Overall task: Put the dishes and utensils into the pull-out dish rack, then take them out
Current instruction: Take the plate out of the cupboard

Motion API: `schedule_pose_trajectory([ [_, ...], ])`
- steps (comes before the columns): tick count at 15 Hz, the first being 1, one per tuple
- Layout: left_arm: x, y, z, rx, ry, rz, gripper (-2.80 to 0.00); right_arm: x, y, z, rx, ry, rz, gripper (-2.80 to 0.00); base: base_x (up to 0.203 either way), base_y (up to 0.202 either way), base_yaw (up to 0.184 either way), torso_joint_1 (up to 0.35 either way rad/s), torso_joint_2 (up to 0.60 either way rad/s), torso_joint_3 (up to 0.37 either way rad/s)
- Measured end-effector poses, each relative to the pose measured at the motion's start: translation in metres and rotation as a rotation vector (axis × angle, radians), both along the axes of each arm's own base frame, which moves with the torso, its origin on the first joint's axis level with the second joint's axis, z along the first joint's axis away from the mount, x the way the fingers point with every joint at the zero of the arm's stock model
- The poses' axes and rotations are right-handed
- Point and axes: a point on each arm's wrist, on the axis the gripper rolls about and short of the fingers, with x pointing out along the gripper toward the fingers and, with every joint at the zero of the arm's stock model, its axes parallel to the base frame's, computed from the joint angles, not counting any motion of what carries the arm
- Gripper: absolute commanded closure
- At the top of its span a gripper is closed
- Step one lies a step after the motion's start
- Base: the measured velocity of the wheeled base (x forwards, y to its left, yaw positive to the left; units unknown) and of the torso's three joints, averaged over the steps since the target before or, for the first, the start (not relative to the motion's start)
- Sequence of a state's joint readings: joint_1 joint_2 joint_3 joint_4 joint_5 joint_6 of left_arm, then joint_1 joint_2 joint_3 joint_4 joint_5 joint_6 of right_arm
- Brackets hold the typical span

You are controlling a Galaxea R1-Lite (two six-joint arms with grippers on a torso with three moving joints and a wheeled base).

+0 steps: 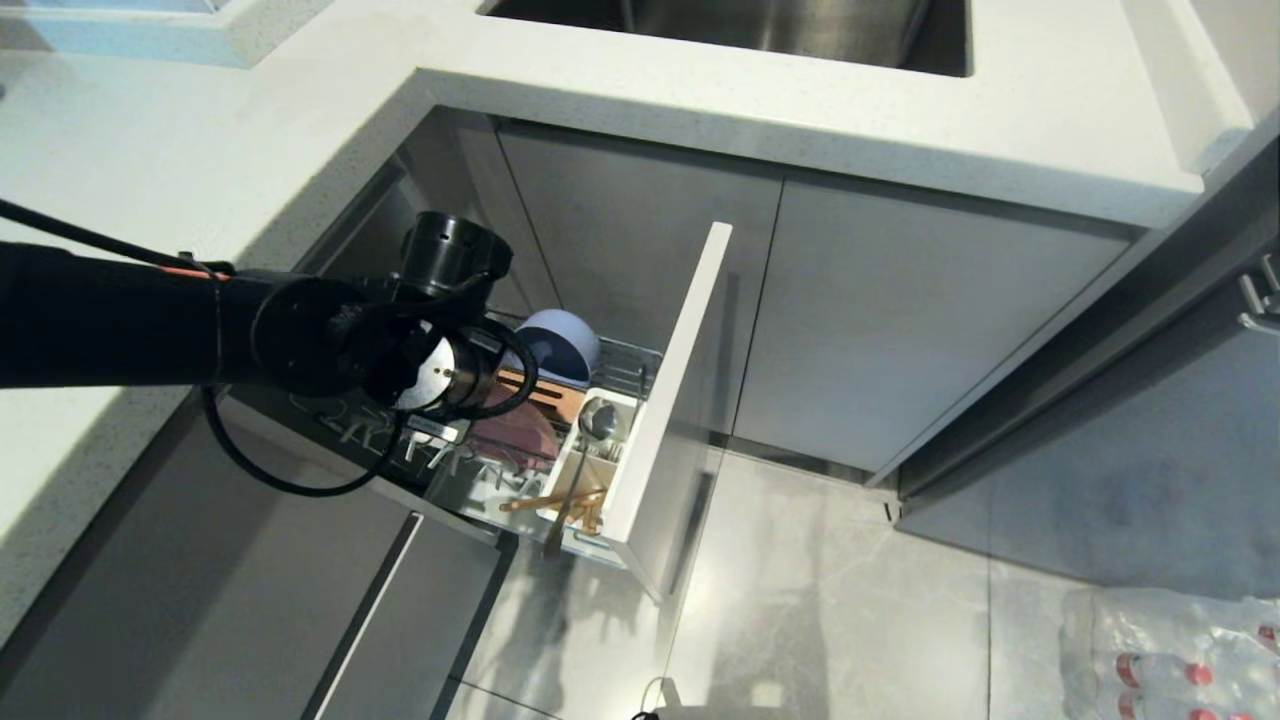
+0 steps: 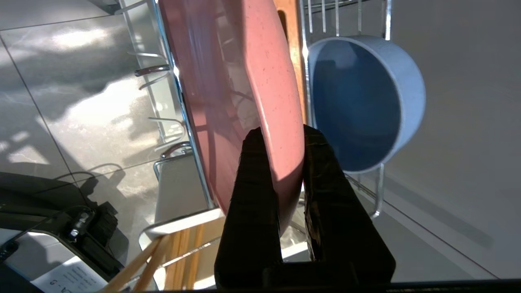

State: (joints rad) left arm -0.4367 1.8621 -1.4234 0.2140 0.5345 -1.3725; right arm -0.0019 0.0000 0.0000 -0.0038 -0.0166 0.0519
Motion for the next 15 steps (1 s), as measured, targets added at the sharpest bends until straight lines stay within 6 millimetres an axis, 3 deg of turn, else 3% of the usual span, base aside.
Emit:
schedule_pose_trajectory([
  [7, -0.041, -0.007, 0.046, -0.056, -0.116, -0.073, 0.0, 0.0, 0.0, 0.0, 0.0, 0.0, -0.001, 0.0, 0.0, 0.0, 0.0, 0.0, 0.0, 0.0],
  [15, -0.13, -0.014, 0.127, -0.172, -0.347, -0.286, 0.0, 0.0, 0.0, 0.0, 0.0, 0.0, 0.0, 0.0, 0.0, 0.0, 0.0, 0.0, 0.0, 0.0],
])
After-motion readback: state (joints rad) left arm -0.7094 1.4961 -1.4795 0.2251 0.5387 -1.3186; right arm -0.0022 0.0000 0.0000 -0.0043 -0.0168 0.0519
